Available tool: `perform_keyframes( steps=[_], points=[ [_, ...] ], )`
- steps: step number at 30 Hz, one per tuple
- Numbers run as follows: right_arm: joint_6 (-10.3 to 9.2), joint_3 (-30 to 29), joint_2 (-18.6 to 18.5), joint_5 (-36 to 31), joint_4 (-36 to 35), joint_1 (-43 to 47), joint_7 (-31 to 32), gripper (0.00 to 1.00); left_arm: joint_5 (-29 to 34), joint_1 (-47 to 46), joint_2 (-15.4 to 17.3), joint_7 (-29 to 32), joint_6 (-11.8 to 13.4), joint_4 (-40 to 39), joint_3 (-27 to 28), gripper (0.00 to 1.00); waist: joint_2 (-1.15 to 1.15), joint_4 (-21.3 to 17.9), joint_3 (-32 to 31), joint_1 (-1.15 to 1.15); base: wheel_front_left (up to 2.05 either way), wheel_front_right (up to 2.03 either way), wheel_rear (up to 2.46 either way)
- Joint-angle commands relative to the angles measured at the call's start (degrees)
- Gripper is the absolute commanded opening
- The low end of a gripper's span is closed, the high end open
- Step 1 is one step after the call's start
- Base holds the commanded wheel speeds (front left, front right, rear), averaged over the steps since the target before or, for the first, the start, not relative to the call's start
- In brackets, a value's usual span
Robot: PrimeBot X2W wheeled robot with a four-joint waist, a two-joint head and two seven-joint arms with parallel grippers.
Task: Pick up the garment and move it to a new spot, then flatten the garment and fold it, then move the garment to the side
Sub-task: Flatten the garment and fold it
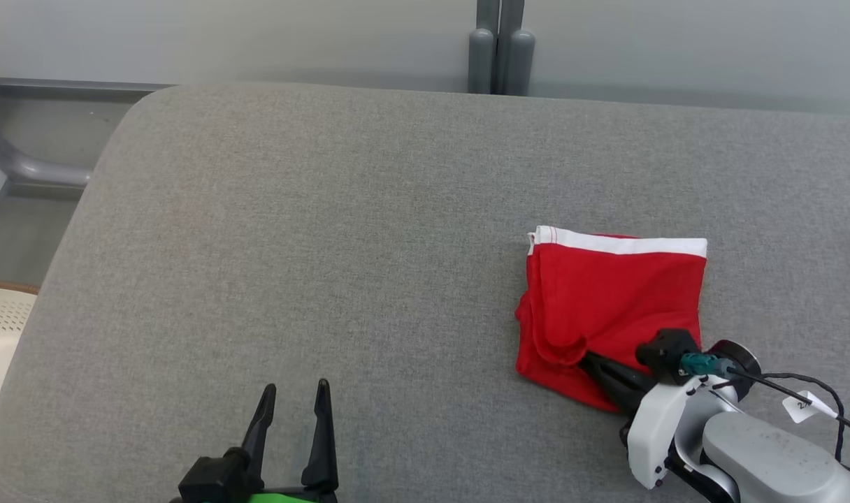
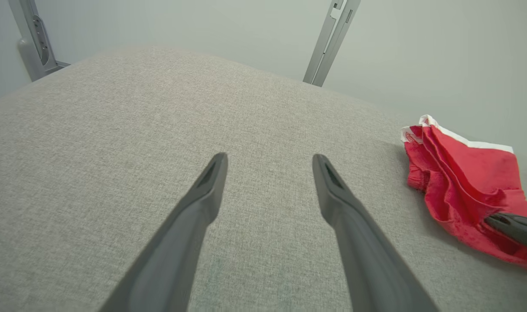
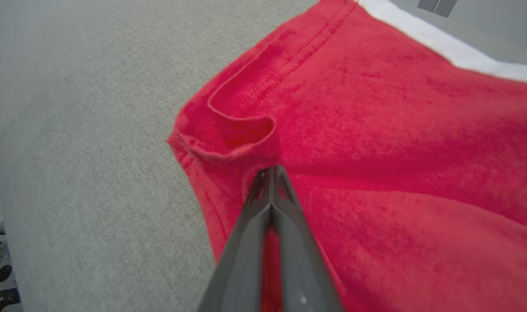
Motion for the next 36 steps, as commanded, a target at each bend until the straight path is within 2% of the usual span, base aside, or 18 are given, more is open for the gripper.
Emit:
perform_keyframes(
  steps=[1, 12, 17, 21, 25, 26, 28, 29, 30, 36],
  points=[
    [0.00, 0.54, 0.27, 0.46, -0.22, 0.71, -0.14, 0.00, 0.03, 0.69, 0.21, -0.17, -0.24, 0.16, 0.26, 1.00, 0.00, 0.26, -0.72, 0.00, 0.00, 0.00, 0.00],
    [0.00, 4.60, 1.62, 1.09, -1.01, 3.29, -0.15, 0.00, 0.21, 2.78, 0.21, -0.17, -0.36, 0.01, 1.65, 1.00, 0.00, -0.22, -3.67, 0.00, 0.00, 0.00, 0.00],
    [0.00, 5.30, 3.64, 1.82, -1.18, 5.28, -0.15, 0.00, 0.05, 4.46, 0.21, -0.17, -0.57, 0.35, 2.80, 1.00, 0.00, -1.74, -6.49, 0.00, 0.00, 0.00, 0.00],
    [0.00, 0.22, 4.27, 0.98, -3.56, 7.30, -0.14, 0.00, 0.98, 5.52, 0.21, -0.16, -1.21, 0.24, 4.51, 1.00, 0.00, -3.65, -8.33, 0.00, 0.00, 0.00, 0.00],
    [0.00, -8.84, 3.58, -2.01, -7.16, 11.14, -0.15, 0.00, 2.45, 6.30, 0.20, -0.16, -2.11, 0.60, 6.27, 1.00, 0.00, -5.58, -9.72, 0.00, 0.00, 0.00, 0.00],
    [0.00, -12.15, 3.34, -3.03, -8.29, 12.53, -0.15, 0.07, 2.99, 6.48, 0.21, -0.16, -2.46, 0.77, 6.82, 1.00, 0.00, -6.03, -10.13, 0.00, 0.00, 0.00, 0.00],
    [0.00, -17.89, 2.99, -5.18, -10.36, 15.43, -0.14, 0.42, 3.58, 6.69, 0.21, -0.16, -3.12, 1.20, 7.65, 1.00, 0.00, -6.75, -10.78, 0.00, 0.00, 0.00, 0.00],
    [0.00, -20.63, 2.91, -6.30, -11.41, 16.74, -0.15, 0.53, 3.90, 6.76, 0.21, -0.16, -3.33, 1.37, 8.14, 1.00, 0.00, -7.08, -11.07, 0.00, 0.00, 0.00, 0.00],
    [0.00, -24.33, 2.84, -7.66, -12.79, 18.28, -0.15, 1.00, 4.25, 6.86, 0.20, -0.16, -3.76, 1.56, 8.67, 1.00, 0.00, -7.40, -11.34, 0.00, 0.00, 0.00, 0.00],
    [0.00, -43.12, 4.83, -14.64, -17.97, 27.63, -0.15, 1.00, 6.35, 7.75, 0.20, -0.16, -5.34, 2.48, 10.62, 1.00, 0.00, -8.45, -12.54, 0.00, 0.00, 0.00, 0.00]
  ],
)
